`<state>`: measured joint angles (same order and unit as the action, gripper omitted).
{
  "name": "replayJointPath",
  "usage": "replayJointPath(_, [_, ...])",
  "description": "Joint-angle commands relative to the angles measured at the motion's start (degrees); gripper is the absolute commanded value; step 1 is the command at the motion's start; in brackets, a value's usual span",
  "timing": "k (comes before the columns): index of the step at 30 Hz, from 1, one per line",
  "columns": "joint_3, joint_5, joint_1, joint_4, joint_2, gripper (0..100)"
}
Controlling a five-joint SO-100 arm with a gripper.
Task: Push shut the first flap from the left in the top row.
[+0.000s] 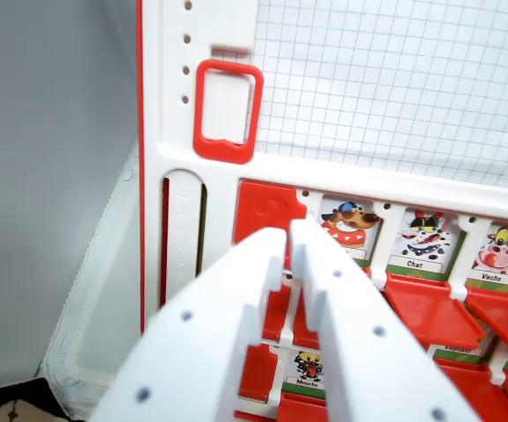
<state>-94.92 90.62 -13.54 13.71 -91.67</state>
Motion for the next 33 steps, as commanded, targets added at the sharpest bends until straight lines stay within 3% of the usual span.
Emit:
replayJointPath(1, [-2.8, 0.1, 1.3, 1.8, -13.4, 0])
replayJointPath(6, [-8.1, -0.3, 3.8, 6.0, -22.3, 0])
replayJointPath(13, [-7.6, -1.1, 7.6, 15.2, -30.3, 0])
replayJointPath(20, [-6.0, -1.5, 8.1, 24.0, -36.6, 0])
replayJointPath(27, [-6.3, -1.2, 11.6, 30.2, -40.7, 0])
replayJointPath(33, [-6.1, -1.1, 12.0, 33.9, -41.7, 0])
